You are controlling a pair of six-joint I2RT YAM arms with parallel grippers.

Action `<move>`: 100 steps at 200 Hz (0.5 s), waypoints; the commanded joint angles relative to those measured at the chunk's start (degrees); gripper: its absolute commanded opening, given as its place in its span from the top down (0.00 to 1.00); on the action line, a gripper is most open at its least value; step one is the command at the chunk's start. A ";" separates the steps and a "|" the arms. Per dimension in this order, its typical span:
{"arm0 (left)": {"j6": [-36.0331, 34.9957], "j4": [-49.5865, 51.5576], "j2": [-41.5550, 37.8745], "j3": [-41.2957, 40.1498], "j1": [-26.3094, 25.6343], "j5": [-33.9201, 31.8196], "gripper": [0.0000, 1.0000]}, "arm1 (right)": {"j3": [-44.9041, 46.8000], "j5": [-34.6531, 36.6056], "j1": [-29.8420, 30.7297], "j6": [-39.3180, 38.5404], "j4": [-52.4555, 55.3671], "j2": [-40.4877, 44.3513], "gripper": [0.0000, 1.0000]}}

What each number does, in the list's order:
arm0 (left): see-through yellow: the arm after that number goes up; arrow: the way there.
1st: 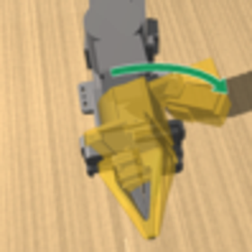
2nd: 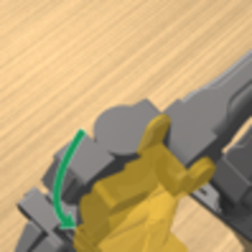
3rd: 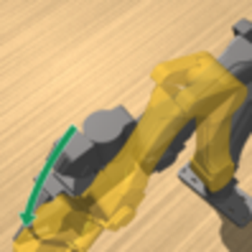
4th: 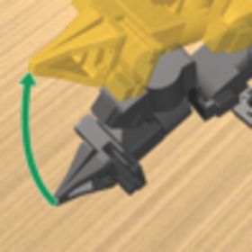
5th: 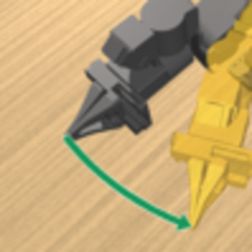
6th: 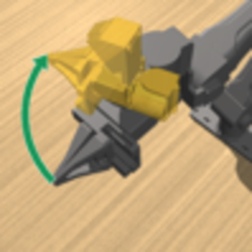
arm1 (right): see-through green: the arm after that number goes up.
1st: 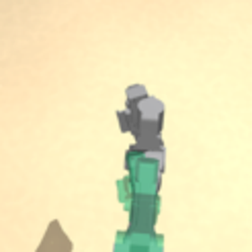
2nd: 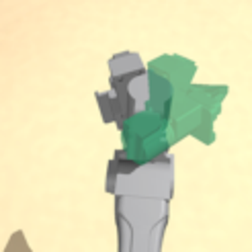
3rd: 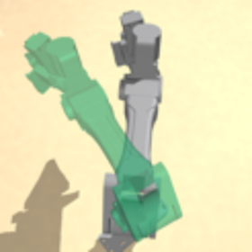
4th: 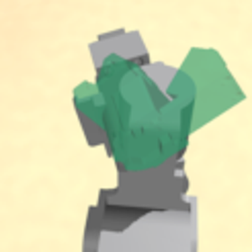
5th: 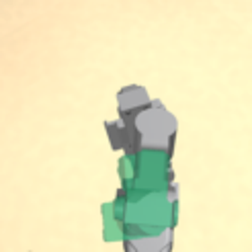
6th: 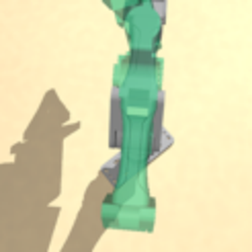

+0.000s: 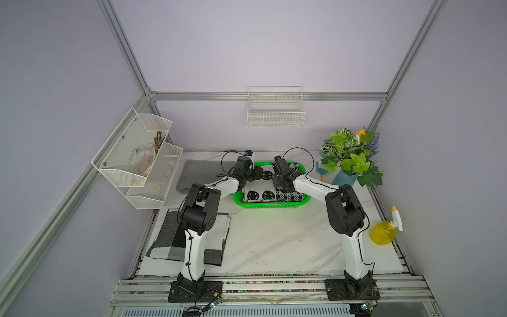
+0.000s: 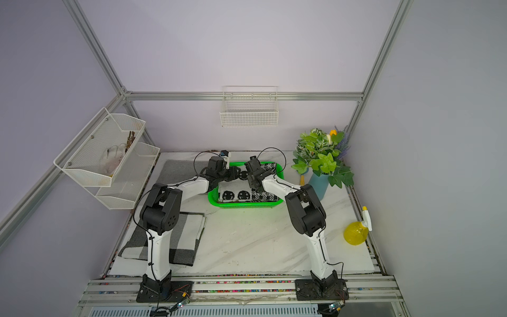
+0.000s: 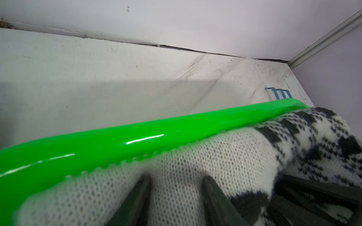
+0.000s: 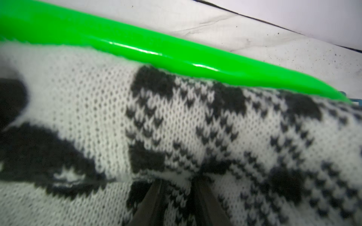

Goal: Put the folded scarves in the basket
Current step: Place the scarf in the basket, then move the scarf to the center of the board.

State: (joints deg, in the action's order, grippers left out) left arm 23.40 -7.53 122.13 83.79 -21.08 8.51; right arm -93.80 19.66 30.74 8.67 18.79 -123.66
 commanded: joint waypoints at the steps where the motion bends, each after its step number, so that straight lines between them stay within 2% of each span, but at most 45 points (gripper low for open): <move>1: -0.35 -1.97 0.17 -1.36 -0.27 -0.36 0.52 | 0.93 -1.28 -0.27 1.00 -1.60 -1.65 0.70; 32: -3.16 -0.31 -2.29 0.94 -0.70 -1.64 0.52 | -1.28 -0.79 -0.33 0.51 2.43 -1.21 0.70; 56: -4.19 2.20 -4.60 2.67 -1.15 -1.08 0.51 | 1.64 -2.39 -0.30 1.17 1.18 3.74 0.69; 75: -3.00 0.51 -8.75 -0.09 -1.06 -1.70 0.50 | 2.64 -4.35 -0.16 1.51 1.29 7.44 0.68; 100: -5.07 7.51 -15.24 -0.15 -0.85 -5.71 0.48 | 2.18 -5.86 0.15 1.26 3.10 11.74 0.65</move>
State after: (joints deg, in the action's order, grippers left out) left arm 21.15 -4.60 116.31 83.48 -21.89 6.42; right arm -91.55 16.10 30.59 9.15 20.36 -118.10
